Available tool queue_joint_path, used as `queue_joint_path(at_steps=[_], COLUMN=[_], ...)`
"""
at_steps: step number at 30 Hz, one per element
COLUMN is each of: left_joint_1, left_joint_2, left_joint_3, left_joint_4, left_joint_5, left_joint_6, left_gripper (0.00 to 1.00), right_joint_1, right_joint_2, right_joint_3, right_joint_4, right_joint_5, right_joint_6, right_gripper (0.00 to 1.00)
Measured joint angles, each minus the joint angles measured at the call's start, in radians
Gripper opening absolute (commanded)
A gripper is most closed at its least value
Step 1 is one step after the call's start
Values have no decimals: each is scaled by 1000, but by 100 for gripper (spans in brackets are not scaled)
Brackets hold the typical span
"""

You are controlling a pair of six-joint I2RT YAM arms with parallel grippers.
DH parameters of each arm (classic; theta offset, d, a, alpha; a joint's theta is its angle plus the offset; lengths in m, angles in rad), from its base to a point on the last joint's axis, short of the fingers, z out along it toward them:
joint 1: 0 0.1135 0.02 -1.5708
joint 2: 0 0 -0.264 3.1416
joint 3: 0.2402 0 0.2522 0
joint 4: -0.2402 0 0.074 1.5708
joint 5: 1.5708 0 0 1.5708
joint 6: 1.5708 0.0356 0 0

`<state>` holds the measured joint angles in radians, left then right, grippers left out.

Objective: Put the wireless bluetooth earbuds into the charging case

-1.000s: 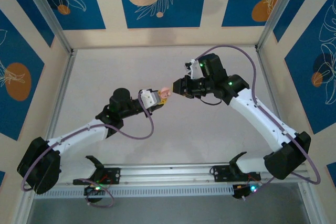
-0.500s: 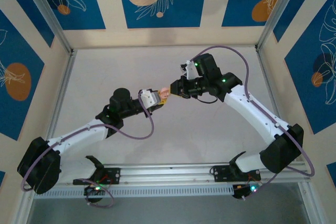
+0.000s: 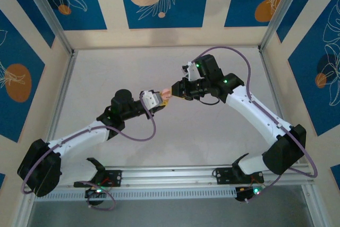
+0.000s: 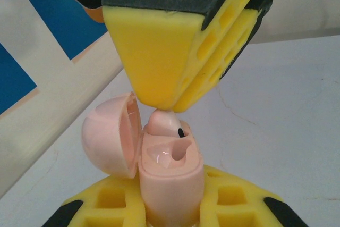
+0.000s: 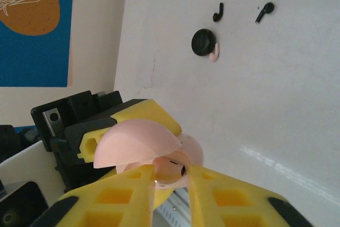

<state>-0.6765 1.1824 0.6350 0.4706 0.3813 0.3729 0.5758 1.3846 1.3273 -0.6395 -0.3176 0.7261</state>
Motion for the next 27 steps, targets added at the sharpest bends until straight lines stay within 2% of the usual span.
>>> queue_joint_path(at_steps=[3,5,9,16,21,27], left_joint_1=[0,6,38,157,245,329], left_joint_2=[-5,-5,-7,-54,-119,-184], left_joint_3=[0,0,-13,-54,-84,-107], left_joint_4=[14,16,30,38,32,-28], left_joint_5=[-10,-16,-17,-32,-43,-62], left_joint_6=[-5,-22,-69,-188,-272,-351], left_gripper=[17,17,17,17,17,17], right_joint_1=[-1,-3,-13,-18,-8,29], right_joint_2=[-29,-58,-108,-122,-86,38], right_joint_3=[0,0,0,0,3,64], right_joint_4=[-3,-2,0,-1,-5,-39], right_joint_5=[11,22,30,55,68,83], right_joint_6=[-19,-32,-51,-72,-84,-107], right_gripper=[39,41,42,43,44,46])
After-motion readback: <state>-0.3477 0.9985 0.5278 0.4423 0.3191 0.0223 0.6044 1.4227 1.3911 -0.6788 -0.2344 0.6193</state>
